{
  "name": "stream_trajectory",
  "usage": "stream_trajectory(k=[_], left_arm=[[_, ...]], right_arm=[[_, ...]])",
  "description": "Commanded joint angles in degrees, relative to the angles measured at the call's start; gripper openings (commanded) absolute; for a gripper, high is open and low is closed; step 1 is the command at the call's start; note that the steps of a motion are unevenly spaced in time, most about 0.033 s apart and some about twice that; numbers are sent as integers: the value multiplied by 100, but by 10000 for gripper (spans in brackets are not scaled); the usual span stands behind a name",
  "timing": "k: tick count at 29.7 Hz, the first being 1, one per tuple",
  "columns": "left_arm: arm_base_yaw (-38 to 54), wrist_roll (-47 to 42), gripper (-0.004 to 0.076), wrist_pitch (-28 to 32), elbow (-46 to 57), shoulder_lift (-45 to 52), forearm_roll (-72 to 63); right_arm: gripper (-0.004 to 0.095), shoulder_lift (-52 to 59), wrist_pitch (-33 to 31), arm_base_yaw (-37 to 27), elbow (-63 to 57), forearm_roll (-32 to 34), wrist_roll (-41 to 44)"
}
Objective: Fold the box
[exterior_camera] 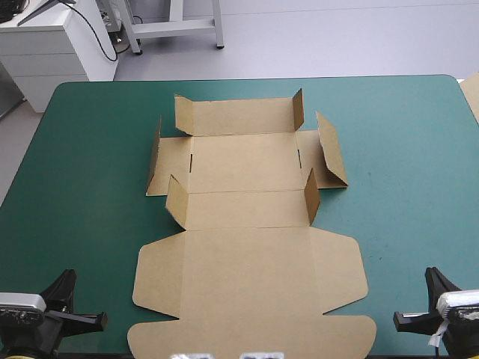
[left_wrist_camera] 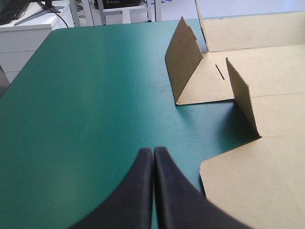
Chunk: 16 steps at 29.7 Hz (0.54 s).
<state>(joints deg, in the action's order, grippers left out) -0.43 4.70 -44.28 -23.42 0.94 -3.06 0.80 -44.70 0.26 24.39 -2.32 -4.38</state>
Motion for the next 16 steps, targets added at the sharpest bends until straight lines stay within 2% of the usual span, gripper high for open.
stream_trajectory(k=[1,9,13,16], left_arm=[[-32,-18,-8,441,-123,50,-61],[-32,-18,-8,441,-123,50,-61],[-32,-18,-8,441,-123,50,-61],[-32,-18,-8,441,-123,50,-61]], right_arm=[[-2,137,421,-34,162,-5,-45],[-2,137,490,-34,162,8,-112],[-2,-20,512,-34,173,-255,-913],[-2,-389,427,-34,301,-799,-1310]])
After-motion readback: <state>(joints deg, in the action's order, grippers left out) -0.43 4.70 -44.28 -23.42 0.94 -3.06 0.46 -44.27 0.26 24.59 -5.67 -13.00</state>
